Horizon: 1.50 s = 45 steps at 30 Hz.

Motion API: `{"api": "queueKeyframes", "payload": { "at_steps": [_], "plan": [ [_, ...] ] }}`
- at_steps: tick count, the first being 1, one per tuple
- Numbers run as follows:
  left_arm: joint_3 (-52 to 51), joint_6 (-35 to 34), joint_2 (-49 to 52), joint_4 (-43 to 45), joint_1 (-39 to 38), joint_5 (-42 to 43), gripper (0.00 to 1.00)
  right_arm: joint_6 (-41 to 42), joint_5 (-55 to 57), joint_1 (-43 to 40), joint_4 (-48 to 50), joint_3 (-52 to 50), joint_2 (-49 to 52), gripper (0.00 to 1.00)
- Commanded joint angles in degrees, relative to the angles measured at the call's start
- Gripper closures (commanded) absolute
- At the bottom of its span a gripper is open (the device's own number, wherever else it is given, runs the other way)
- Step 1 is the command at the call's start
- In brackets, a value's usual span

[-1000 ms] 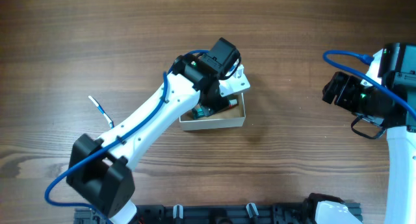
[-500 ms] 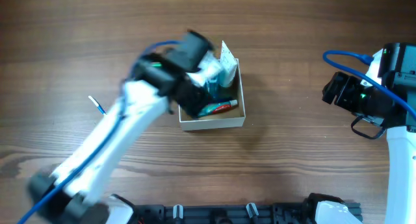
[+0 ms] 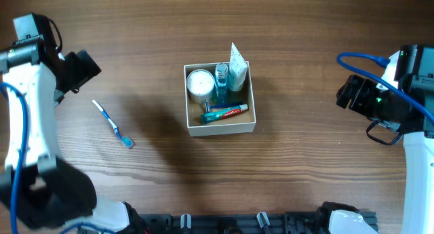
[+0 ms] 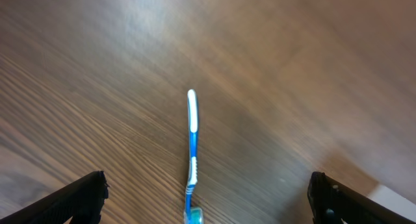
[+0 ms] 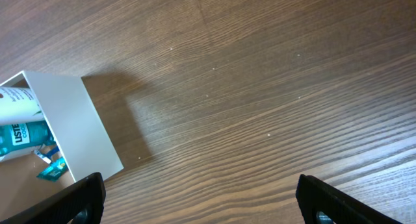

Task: Pack container
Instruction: 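Grasp the blue-white toothbrush with the left gripper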

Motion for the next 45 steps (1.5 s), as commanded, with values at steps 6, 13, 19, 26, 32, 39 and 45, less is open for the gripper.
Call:
{"api": "queueKeyframes", "payload": {
  "at_steps": [6, 13, 19, 26, 32, 39, 45],
  "plan": [
    [-4.0, -1.9, 14.9, 2.1, 0.5, 6.9, 0.0, -1.2, -0.9, -0.2, 0.0, -0.3, -0.7, 0.05],
    [-14.8, -1.9, 15.1, 8.7, 0.4, 7.4, 0.0, -1.2, -0.9, -0.2, 0.1, -0.3, -0.7, 0.05],
    [-21.9, -1.9, 15.1, 15.0, 0.4, 7.5, 0.0, -1.2, -0.9, -0.2, 0.0, -0.3, -0.7, 0.05],
    [-21.9, -1.9, 15.1, 15.9, 0.4, 7.9, 0.07, -1.2, -0.9, -0.2, 0.1, -0.3, -0.7, 0.05],
    [-21.9, -1.9, 15.1, 15.1, 0.4, 9.2, 0.71, -1.3, -0.9, -0.2, 0.1, -0.3, -0.7, 0.05],
    [-21.9, -1.9, 15.1, 14.6, 0.4, 9.1, 0.96, -1.3, -0.9, -0.2, 0.1, -0.3, -0.7, 0.05],
    [-18.0, -1.9, 12.9, 11.9, 0.4, 12.2, 0.96, -1.3, -0.9, -0.2, 0.2, -0.3, -0.7, 0.05]
  ]
}}
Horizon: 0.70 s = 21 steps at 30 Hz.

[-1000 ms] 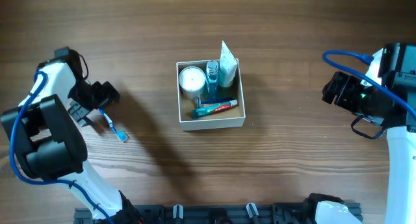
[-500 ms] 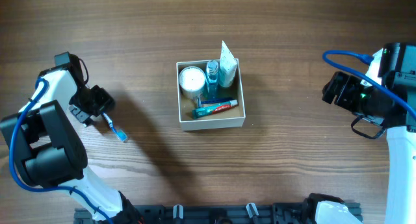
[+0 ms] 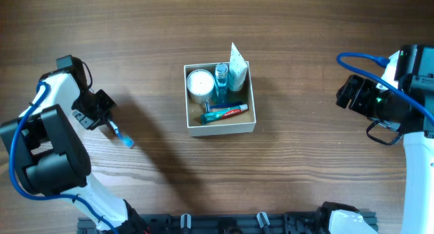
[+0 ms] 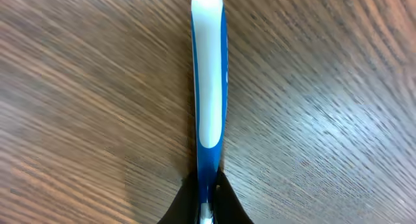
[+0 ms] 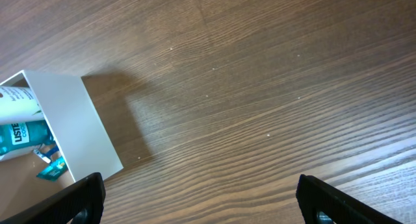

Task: Pack container
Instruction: 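Grasp the blue-white toothbrush with the left gripper, then lower the toothbrush into the box and release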

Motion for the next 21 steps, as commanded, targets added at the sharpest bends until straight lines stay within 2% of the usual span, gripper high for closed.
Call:
{"api": "queueKeyframes", "payload": {
  "at_steps": [1, 5, 8, 11, 14, 18, 21],
  "plan": [
    [4.1, 0.1, -0.9, -3.0, -0.6, 7.0, 0.96, -1.1, -0.9, -0.2, 0.2, -0.3, -0.7, 0.05],
    [12.1, 1.5, -10.1, -5.8, -4.8, 7.1, 0.96, -1.1, -0.9, -0.2, 0.2, -0.3, -0.7, 0.05],
    [13.6, 6.7, -18.2, -3.6, -11.4, 6.9, 0.96, -1.1, -0.9, -0.2, 0.2, -0.3, -0.7, 0.05],
    [13.6, 19.3, -25.8, -1.9, -23.0, 6.5, 0.96, -1.1, -0.9, -0.2, 0.4, -0.3, -0.7, 0.05],
    [13.6, 32.3, -27.5, -2.4, -33.9, 5.1, 0.96, -1.1, -0.9, -0.2, 0.4, -0.3, -0.7, 0.05],
    [13.5, 44.5, -25.9, -2.8, -45.2, 4.9, 0.96, -1.1, -0.9, -0.2, 0.4, -0.3, -0.7, 0.05],
    [13.5, 49.6, -24.0, -2.8, -50.7, 4.7, 0.96, -1.1, -0.9, -0.2, 0.4, -0.3, -0.7, 0.05]
  ]
}}
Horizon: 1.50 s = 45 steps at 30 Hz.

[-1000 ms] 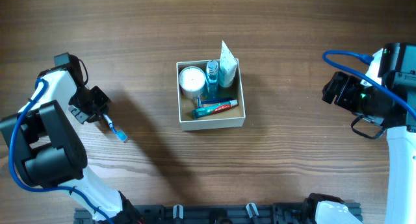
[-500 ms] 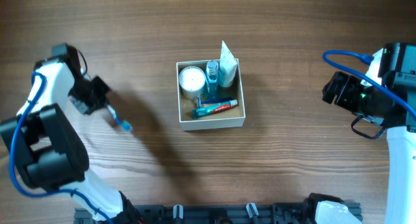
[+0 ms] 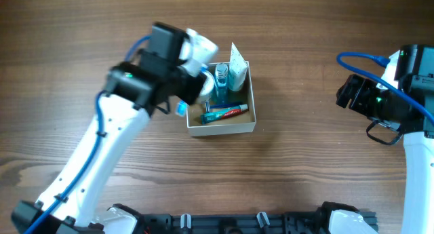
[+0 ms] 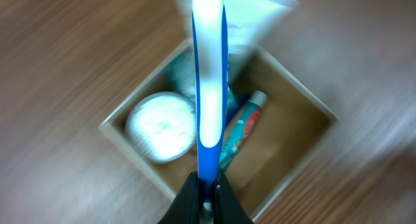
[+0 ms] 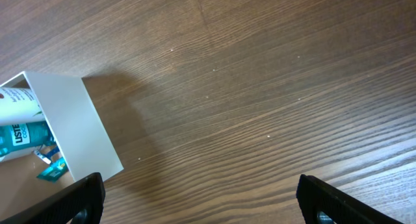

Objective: Pack container

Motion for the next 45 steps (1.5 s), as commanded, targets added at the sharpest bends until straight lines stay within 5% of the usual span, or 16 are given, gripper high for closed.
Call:
{"api": "queueKeyframes", "payload": {
  "at_steps": [1, 12, 14, 17, 21, 28, 29, 30, 37, 45],
  "plan": [
    [-0.1, 12.3, 2.8, 0.0, -6.1, -0.9, 0.96, -1.1, -0.9, -0.2, 0.2, -0.3, -0.7, 0.04],
    [-0.1, 15.2, 8.9, 2.6, -8.4, -3.4, 0.96, -1.1, -0.9, -0.2, 0.4, -0.3, -0.7, 0.05],
    [-0.1, 15.1, 9.6, 2.7, -8.4, -3.4, 0.82, -1.1, -0.9, -0.2, 0.4, -0.3, -0.7, 0.04],
    [-0.1, 14.7, 9.6, 2.0, -8.4, -3.4, 0.43, -1.1, -0.9, -0.2, 0.4, -0.3, -0.7, 0.04],
    [0.0, 14.4, 8.7, 0.4, -8.4, -3.4, 0.35, -1.1, -0.9, -0.2, 0.2, -0.3, -0.7, 0.05],
    [0.0, -5.5, -0.3, 0.1, -4.9, -13.3, 0.28, -4.1, -1.5, 1.2, 0.1, -0.3, -0.7, 0.05],
    [0.0, -9.7, -0.8, 0.2, -2.1, -13.3, 0.21, -4.2, -1.4, 2.6, 1.1, -0.3, -0.7, 0.05],
    [0.0, -12.7, -0.9, 0.2, 0.3, -13.3, 0.0, -4.4, -0.9, 4.4, 2.5, -0.3, -0.7, 0.05],
    [0.0, -33.6, 0.9, 0.2, 19.9, -12.2, 0.0, -9.3, 1.9, 20.0, 22.3, -0.3, 2.1, 0.0],
    [0.0, -34.5, 0.9, -0.1, 26.2, -10.4, 0.0, -10.7, 3.7, 20.7, 29.2, -0.3, 4.6, 0.0]
  ]
}}
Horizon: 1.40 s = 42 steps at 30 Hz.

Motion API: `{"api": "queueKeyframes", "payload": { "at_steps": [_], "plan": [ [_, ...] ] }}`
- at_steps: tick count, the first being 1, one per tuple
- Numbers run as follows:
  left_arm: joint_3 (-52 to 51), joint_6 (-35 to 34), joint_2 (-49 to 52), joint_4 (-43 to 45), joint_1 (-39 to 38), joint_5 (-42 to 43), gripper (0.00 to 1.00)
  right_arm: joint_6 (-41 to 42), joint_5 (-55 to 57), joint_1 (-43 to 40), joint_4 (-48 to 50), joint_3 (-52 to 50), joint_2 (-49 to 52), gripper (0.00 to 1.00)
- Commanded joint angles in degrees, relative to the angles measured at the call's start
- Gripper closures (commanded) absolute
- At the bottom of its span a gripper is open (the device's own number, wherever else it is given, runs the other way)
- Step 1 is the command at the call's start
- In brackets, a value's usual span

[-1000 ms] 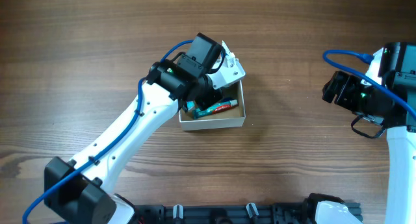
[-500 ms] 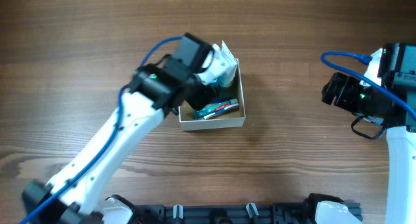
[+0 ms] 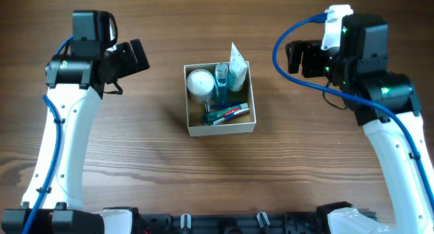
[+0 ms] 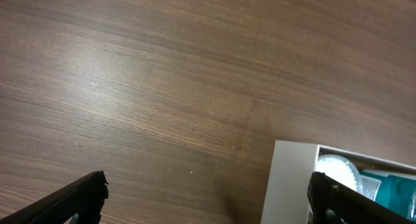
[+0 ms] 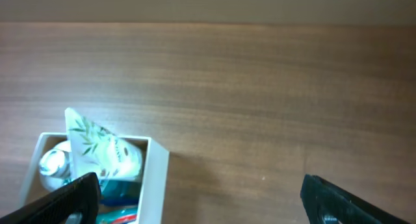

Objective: Pack container

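Observation:
The white open box [image 3: 194,130] stands mid-table and holds a round white jar [image 3: 199,85], a blue bottle [image 3: 221,76], a leaf-printed white pouch [image 3: 237,66] and a toothpaste tube [image 3: 230,113]. A thin blue-and-white piece lies beside the tube; I cannot make out the toothbrush clearly. My left gripper [image 3: 139,56] hangs open and empty up left of the box, and the left wrist view shows the box corner [image 4: 292,178] past its open gripper [image 4: 207,185]. My right gripper [image 3: 293,57] is open and empty up right of the box, and its open gripper [image 5: 201,188] looks at the pouch [image 5: 97,152].
Bare wooden tabletop [image 3: 135,159] surrounds the box on all sides. A black rail [image 3: 224,224] with clips runs along the near edge. The blue cable [image 3: 285,51] of the right arm loops beside its wrist.
The left gripper, then shut on the toothbrush over the box, is now open, empty and back at the upper left. The right arm has come in from the right edge toward the box.
The toothbrush lay on the table left of the box, under the open left gripper. Then that gripper was shut on it at the table, then held it over the box. Now the gripper is empty and away, and no toothbrush lies on the table.

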Motion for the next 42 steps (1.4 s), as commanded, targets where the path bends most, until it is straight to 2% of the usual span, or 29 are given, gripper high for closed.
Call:
{"api": "queueKeyframes", "payload": {
  "at_steps": [1, 5, 10, 15, 18, 19, 21, 24, 28, 38, 42],
  "plan": [
    [0.0, 0.0, 0.1, -1.0, 0.8, 1.3, 0.0, 0.8, 1.8, 0.0, -1.7, 0.1, -1.5, 0.0],
    [-0.5, 0.7, -2.5, -4.7, -0.6, 1.3, 0.0, 5.8, 2.9, 0.0, -5.2, 0.1, -8.2, 0.0],
    [-10.4, 0.7, -15.4, -1.1, -5.4, -0.7, 0.0, 6.2, 2.9, 0.0, -11.3, -2.4, -18.9, 0.0],
    [-30.9, 0.2, -42.4, 5.6, -10.6, -1.3, 0.0, 8.4, 5.5, 0.0, -8.9, -23.8, -40.2, 0.0],
    [-36.6, 0.2, -55.2, 6.3, -10.7, -1.3, 0.0, 17.7, 6.1, 0.0, -6.9, -36.5, -50.3, 0.0],
    [-36.8, 0.2, -58.4, 5.2, -10.7, -1.3, 0.0, 23.3, 6.1, 0.0, -6.3, -40.9, -52.8, 0.0],
    [-36.8, 0.2, -62.8, 2.6, -10.7, -1.3, 0.0, 31.2, 6.1, 0.0, -6.9, -46.2, -53.9, 0.0],
    [-36.8, 0.2, -65.8, -0.8, -10.7, -1.3, 0.0, 35.8, 6.1, 0.0, -7.0, -51.1, -53.4, 0.0],
    [-36.8, 0.2, -66.1, -5.5, -10.7, -1.3, 0.0, 36.2, 6.1, 0.0, -7.1, -55.4, -52.2, 0.0],
    [-36.9, 0.2, -66.1, -9.4, -10.7, -1.3, 0.0, 36.1, 5.9, 0.0, -7.2, -55.5, -51.9, 0.0],
    [-36.9, 0.2, -66.1, -9.3, -10.7, -1.3, 0.0, 32.6, 9.0, -0.4, -3.7, -55.8, -57.5, 0.0]
  ]
}}
